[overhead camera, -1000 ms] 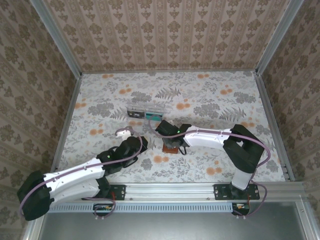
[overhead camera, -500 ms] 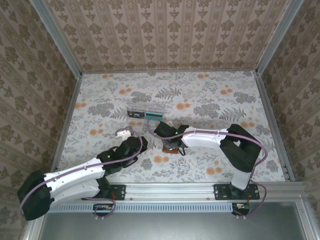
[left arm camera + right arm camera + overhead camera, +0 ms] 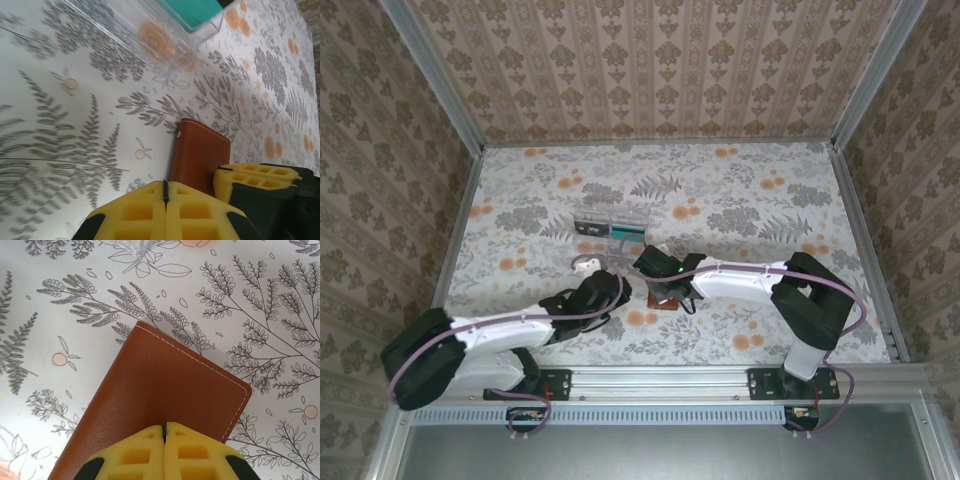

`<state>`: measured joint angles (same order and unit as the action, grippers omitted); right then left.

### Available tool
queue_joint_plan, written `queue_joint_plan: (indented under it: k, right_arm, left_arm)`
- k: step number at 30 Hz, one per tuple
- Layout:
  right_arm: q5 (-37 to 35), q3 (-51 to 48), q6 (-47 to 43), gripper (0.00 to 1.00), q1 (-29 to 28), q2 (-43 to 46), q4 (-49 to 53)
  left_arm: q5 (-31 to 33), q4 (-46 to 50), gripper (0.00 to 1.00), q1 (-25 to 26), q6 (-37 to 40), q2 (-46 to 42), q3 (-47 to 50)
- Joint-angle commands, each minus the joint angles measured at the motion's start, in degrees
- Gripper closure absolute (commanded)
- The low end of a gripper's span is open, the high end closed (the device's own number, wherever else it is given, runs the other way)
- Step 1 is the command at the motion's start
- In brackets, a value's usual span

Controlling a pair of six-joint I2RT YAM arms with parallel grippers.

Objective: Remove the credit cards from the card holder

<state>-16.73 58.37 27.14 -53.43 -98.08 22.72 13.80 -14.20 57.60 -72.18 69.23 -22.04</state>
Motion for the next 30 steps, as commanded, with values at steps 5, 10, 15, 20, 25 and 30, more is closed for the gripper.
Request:
queue_joint_plan:
  k: [5, 10, 15, 20, 25, 30]
  right_arm:
    - [4.0, -2.2, 1.0, 1.00, 0.5, 3.3, -4.0]
    - [4.3, -2.9, 1.4, 1.00, 0.6, 3.3, -4.8]
    - [4.5, -4.0, 2.2, 1.00, 0.9, 4.4, -5.9]
    - [5.5, -5.4, 3.4, 1.00, 1.4, 5.8, -7.4]
    - [6.0, -6.9, 4.2, 1.00, 2.3, 9.3, -8.0]
    - [5.2, -8.9, 4.2, 1.00, 3.8, 13.8, -7.0]
  left_arm:
    - [-7.9, -15.6, 1.00, 0.7, -1.2, 11.2, -4.6]
    - [-8.5, -17.7, 1.00, 1.4, -4.5, 17.0, -5.6]
    - [-6.5, -9.7, 1.00, 2.8, -9.2, 20.8, -6.8]
    - [-6.4, -6.7, 1.00, 3.7, -14.0, 25.3, -6.6]
    - [-6.9, -4.6, 1.00, 3.7, -18.8, 29.2, -5.6]
    - [-7.5, -3.5, 1.00, 3.7, -20.5, 31.7, -5.6]
